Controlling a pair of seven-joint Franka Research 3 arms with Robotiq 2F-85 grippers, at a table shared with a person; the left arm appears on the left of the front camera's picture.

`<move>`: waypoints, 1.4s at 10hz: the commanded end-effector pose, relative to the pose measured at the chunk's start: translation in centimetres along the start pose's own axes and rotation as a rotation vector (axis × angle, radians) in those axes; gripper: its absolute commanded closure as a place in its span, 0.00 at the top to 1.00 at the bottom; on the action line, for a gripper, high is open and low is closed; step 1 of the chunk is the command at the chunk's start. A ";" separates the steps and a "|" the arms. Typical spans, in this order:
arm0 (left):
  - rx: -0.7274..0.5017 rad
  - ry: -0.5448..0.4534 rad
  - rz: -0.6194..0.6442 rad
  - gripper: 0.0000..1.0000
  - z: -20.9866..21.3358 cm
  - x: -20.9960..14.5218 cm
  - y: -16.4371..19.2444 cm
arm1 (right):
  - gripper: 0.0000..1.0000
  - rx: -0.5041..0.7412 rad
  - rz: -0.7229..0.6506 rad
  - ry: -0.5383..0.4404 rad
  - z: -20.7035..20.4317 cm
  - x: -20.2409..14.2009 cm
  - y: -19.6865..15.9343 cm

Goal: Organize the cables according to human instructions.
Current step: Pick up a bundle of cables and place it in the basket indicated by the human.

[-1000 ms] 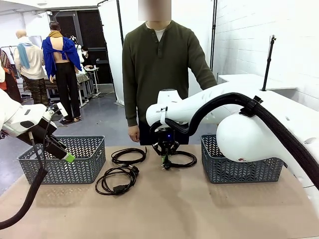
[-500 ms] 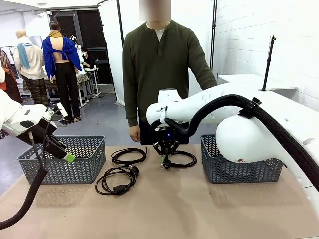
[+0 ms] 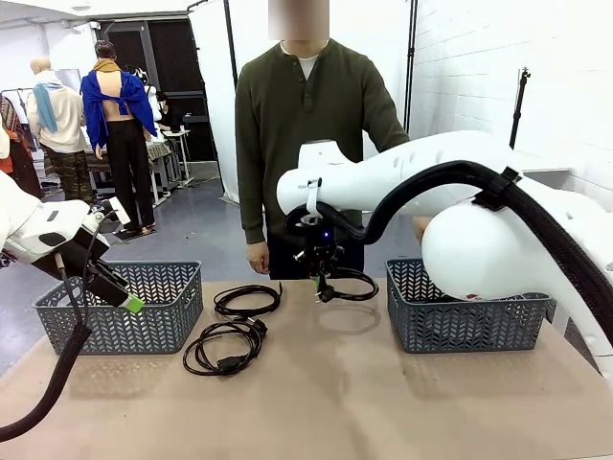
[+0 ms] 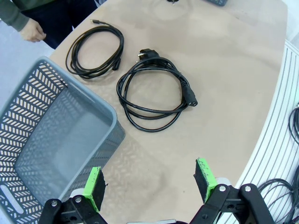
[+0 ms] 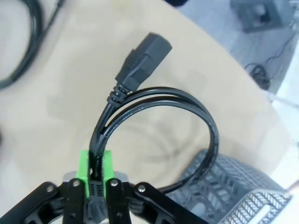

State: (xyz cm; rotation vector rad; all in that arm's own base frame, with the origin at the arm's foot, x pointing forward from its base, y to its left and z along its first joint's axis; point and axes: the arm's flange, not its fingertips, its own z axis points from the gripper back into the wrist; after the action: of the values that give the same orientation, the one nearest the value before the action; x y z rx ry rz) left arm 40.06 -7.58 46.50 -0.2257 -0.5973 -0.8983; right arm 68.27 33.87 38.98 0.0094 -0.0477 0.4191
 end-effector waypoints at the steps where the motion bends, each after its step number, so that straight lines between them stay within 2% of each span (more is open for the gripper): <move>1: -0.010 -0.012 -0.001 1.00 0.0 -0.2 0.3 | 0.00 -0.035 0.160 0.025 2.1 -1.9 -0.2; 5: -0.010 -0.012 -0.001 1.00 0.0 -0.2 0.3 | 0.00 0.021 0.390 0.013 7.9 -5.3 -0.8; 7: -0.010 -0.012 -0.001 1.00 0.0 -0.2 0.3 | 0.00 -0.020 0.535 0.013 9.8 -7.2 -1.1; 9: -0.010 -0.012 -0.001 1.00 0.0 -0.2 0.3 | 0.00 -0.098 0.727 0.009 10.8 -9.5 -2.1; 10: -0.010 -0.012 -0.001 1.00 0.0 -0.2 0.3 | 0.00 -0.099 0.816 0.013 11.2 -10.7 -3.0; 12: -0.010 -0.012 -0.001 1.00 0.0 -0.2 0.3 | 0.00 -0.121 0.958 0.013 11.3 -12.4 -5.0; 14: -0.010 -0.012 -0.001 1.00 0.0 -0.2 0.3 | 0.00 -0.136 1.037 0.012 11.2 -13.4 -6.2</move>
State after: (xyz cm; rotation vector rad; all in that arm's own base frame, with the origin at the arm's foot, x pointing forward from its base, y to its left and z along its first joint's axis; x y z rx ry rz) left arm 40.05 -7.59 46.50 -0.2252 -0.5972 -0.8986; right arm 59.31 23.66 50.25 -0.1336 -0.0345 1.4115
